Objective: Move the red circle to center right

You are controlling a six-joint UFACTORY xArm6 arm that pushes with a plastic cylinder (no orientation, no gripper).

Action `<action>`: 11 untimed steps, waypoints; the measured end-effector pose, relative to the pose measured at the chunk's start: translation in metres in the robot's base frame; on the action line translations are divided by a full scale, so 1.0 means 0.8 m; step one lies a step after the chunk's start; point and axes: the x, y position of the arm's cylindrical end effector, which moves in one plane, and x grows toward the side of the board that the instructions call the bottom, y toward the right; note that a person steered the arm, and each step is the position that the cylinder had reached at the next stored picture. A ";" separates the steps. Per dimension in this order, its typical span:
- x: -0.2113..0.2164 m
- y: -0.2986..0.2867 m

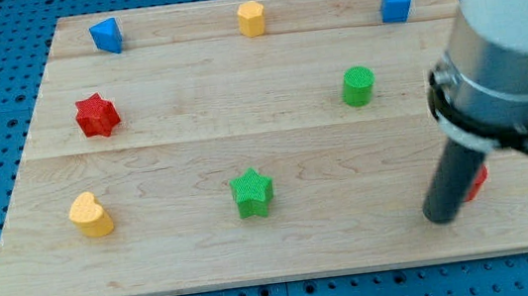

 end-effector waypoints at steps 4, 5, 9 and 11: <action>-0.045 -0.004; -0.081 0.057; -0.154 0.143; -0.215 0.044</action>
